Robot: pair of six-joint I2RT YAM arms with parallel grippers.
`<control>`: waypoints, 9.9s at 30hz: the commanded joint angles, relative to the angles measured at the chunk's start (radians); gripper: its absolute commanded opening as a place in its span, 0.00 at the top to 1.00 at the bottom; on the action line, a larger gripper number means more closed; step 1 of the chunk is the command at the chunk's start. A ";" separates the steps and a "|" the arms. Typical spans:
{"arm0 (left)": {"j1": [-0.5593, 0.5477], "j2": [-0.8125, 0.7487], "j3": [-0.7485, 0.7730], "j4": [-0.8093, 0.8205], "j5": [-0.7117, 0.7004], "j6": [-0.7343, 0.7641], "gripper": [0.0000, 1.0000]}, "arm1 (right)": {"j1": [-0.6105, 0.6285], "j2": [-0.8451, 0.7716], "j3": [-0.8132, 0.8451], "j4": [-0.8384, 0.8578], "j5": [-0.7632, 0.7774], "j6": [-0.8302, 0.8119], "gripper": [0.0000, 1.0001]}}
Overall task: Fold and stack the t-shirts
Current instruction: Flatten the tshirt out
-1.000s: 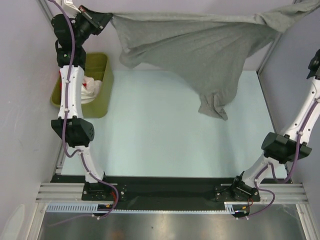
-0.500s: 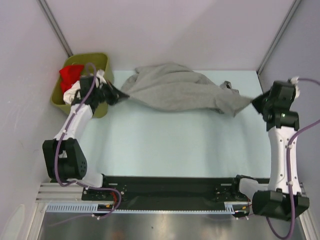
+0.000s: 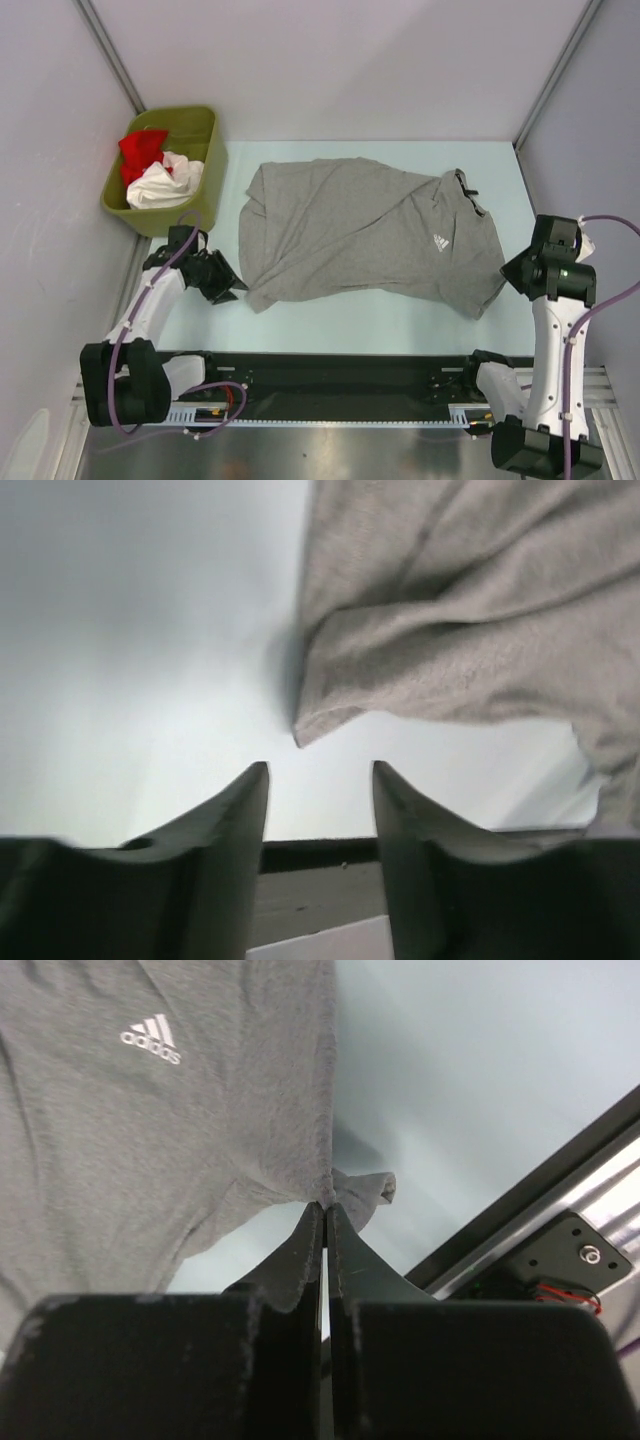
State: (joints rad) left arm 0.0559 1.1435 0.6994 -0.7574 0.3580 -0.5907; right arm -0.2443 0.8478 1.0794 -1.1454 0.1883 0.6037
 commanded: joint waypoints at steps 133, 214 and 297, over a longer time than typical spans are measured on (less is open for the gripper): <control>-0.114 -0.160 1.250 0.641 -0.151 0.230 0.99 | -0.080 0.346 1.323 1.023 -0.331 -0.206 1.00; -0.246 1.133 1.540 0.535 -0.570 0.307 0.36 | 0.163 1.725 1.436 1.345 -0.087 -0.340 0.74; -0.240 0.492 0.328 0.095 -0.189 0.210 0.48 | -0.130 0.613 -0.239 0.473 -0.024 -0.120 0.71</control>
State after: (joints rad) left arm -0.1841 1.7130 1.0439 -0.6632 0.1856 -0.3622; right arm -0.3771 1.4746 0.8253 -0.6750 0.1730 0.5079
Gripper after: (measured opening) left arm 0.520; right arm 0.288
